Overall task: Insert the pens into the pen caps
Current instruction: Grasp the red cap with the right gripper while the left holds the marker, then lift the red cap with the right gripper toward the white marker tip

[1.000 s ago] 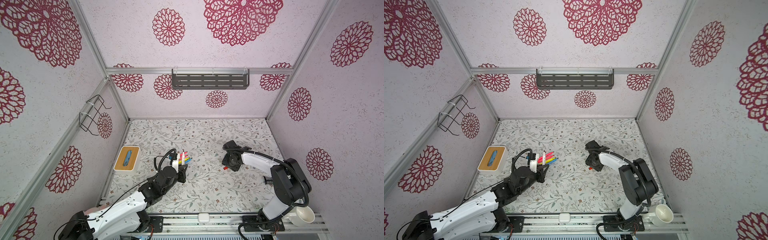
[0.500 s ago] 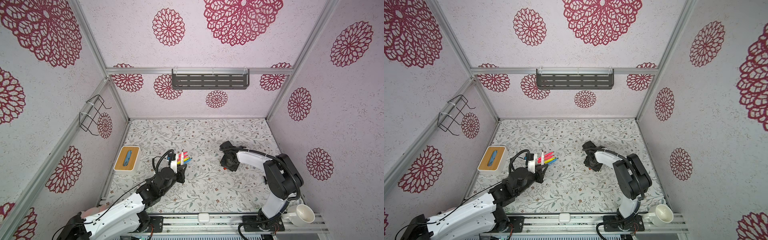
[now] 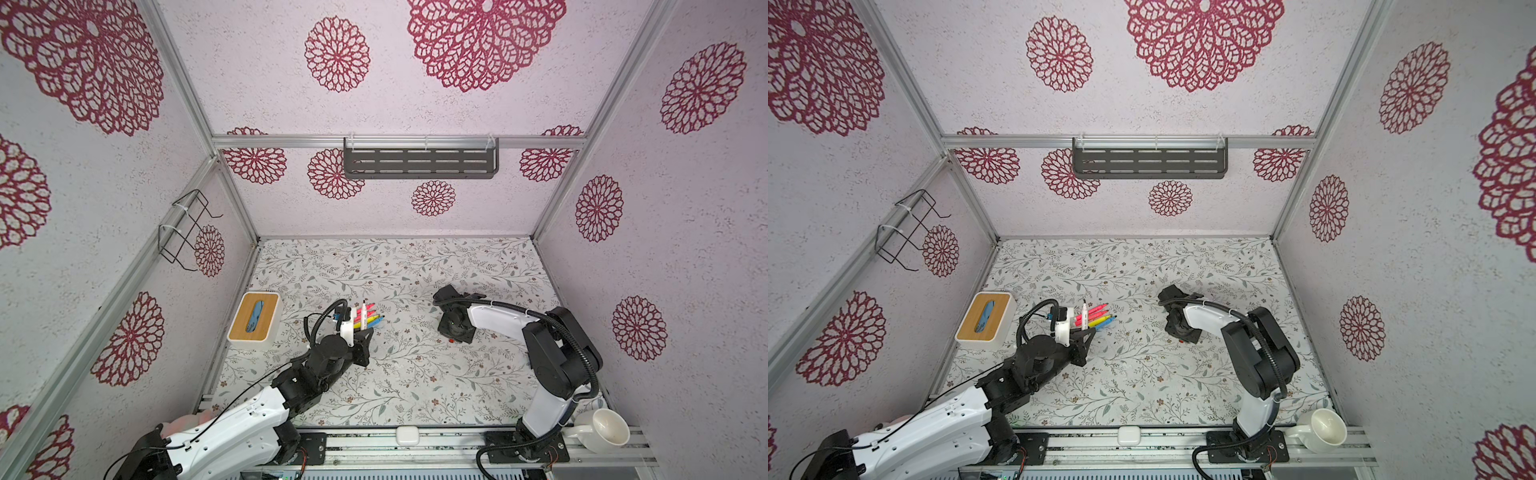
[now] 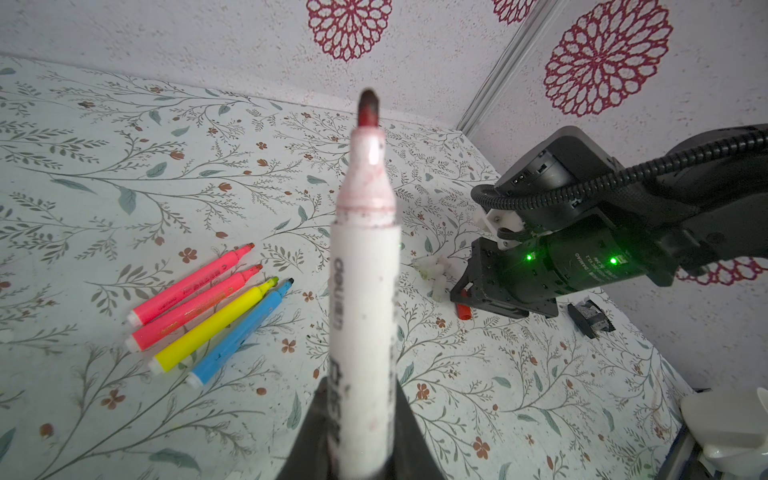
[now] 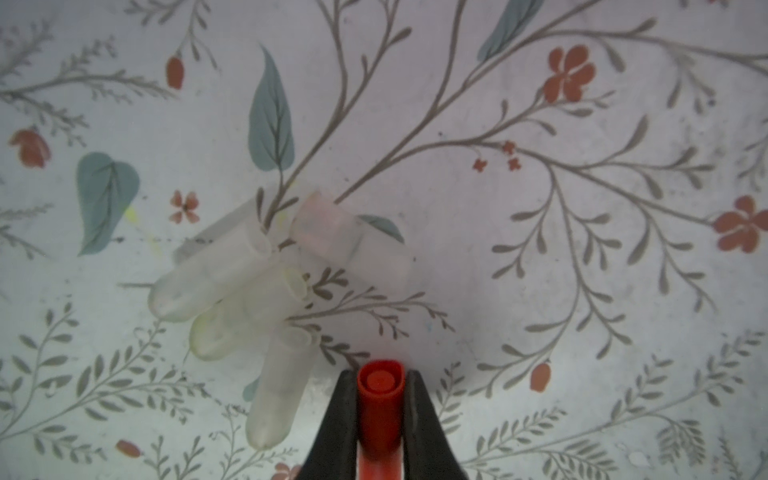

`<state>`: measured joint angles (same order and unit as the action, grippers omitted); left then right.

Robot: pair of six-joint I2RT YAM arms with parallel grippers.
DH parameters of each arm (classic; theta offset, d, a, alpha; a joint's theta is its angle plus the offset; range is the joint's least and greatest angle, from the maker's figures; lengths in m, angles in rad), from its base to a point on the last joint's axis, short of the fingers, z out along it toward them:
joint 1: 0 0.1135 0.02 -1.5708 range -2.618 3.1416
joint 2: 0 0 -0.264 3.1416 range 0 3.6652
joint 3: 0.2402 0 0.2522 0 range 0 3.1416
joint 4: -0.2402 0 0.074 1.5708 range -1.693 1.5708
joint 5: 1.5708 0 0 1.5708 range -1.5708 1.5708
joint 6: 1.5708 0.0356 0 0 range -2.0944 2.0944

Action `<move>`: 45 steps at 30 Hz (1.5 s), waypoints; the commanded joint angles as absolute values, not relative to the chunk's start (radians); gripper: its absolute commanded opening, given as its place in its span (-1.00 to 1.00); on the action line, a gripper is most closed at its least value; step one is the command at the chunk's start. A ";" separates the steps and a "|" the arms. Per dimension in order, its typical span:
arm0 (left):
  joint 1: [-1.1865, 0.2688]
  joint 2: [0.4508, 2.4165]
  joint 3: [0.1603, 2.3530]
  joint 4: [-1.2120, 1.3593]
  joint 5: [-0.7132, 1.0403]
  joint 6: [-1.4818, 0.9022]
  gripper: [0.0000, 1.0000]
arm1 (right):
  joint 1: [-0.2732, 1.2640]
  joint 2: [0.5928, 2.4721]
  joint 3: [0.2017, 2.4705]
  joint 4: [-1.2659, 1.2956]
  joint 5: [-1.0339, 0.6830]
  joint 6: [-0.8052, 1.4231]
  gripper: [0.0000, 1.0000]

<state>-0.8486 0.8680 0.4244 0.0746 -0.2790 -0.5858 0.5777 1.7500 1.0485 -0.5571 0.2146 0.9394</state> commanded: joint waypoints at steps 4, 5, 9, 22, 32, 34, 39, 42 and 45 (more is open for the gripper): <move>-0.862 0.874 0.422 0.104 -0.274 -0.574 -1.00 | 0.623 1.531 1.062 -0.585 0.199 0.785 -1.00; -0.861 0.877 0.423 0.109 -0.270 -0.574 -1.00 | 0.628 1.492 1.056 -0.560 0.181 0.761 -1.00; -0.862 0.901 0.422 0.146 -0.248 -0.577 -1.00 | 0.640 1.289 0.959 -0.341 0.037 0.683 -0.99; -0.922 1.033 0.520 0.276 0.078 -0.516 -1.00 | 0.640 0.855 0.649 0.389 -0.243 0.648 -0.98; -0.982 1.154 0.630 0.262 0.158 -0.498 -1.00 | 0.640 0.920 0.703 0.475 -0.318 0.650 -1.00; -0.983 1.163 0.640 0.260 0.159 -0.498 -1.00 | 0.640 0.938 0.708 0.490 -0.349 0.653 -1.00; -0.985 1.158 0.640 0.262 0.150 -0.494 -1.00 | 0.640 0.948 0.696 0.510 -0.374 0.657 -1.00; -0.984 1.154 0.644 0.259 0.146 -0.494 -1.00 | 0.640 0.946 0.687 0.517 -0.376 0.658 -1.00; -0.985 1.152 0.643 0.261 0.140 -0.491 -1.00 | 0.640 0.948 0.684 0.523 -0.387 0.663 -1.00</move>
<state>-0.9775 1.1625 0.6220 0.2279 0.1444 -0.5072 0.6369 0.9585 0.6731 0.4530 -0.3561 0.6727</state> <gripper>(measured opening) 0.182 0.171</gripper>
